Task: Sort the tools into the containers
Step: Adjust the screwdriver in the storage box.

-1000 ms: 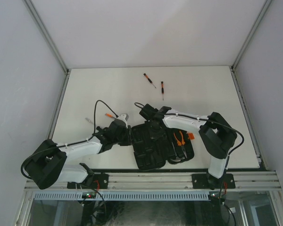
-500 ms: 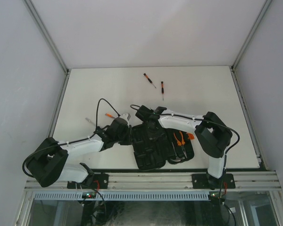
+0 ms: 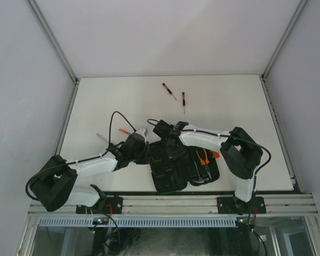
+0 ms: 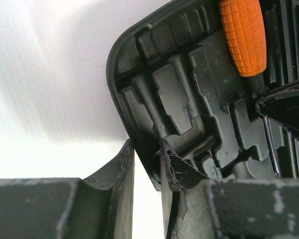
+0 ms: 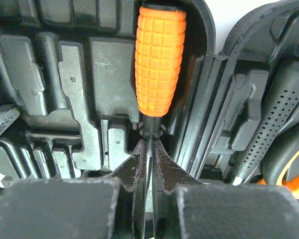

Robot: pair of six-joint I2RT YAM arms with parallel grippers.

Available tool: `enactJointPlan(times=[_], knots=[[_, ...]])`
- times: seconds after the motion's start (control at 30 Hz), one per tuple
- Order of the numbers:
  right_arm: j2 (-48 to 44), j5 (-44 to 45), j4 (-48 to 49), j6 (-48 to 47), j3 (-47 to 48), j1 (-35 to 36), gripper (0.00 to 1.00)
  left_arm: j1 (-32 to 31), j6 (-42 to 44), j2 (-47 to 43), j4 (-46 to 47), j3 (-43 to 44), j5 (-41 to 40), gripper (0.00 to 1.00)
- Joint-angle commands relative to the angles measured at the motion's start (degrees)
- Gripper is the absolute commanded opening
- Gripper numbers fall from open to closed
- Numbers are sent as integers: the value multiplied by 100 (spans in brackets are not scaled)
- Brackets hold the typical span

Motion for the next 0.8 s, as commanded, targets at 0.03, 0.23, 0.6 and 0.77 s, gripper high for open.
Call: enactJointPlan(times=[0.03,0.23,0.6,0.77], knots=[[1865,-920,1637,528,-1049,402,0,-330,-61,47,1037,413,772,0],[2332,-1083,1940,699,-1116,522,0,-359,14,111,1056,465,827,0],[3158,-1536,2504,932,-1131,729,0,-375,113,144,1133,458,923,0],[3247,-1584,2601,978,-1136,769,0,-375,102,153,1170,447,962,0]])
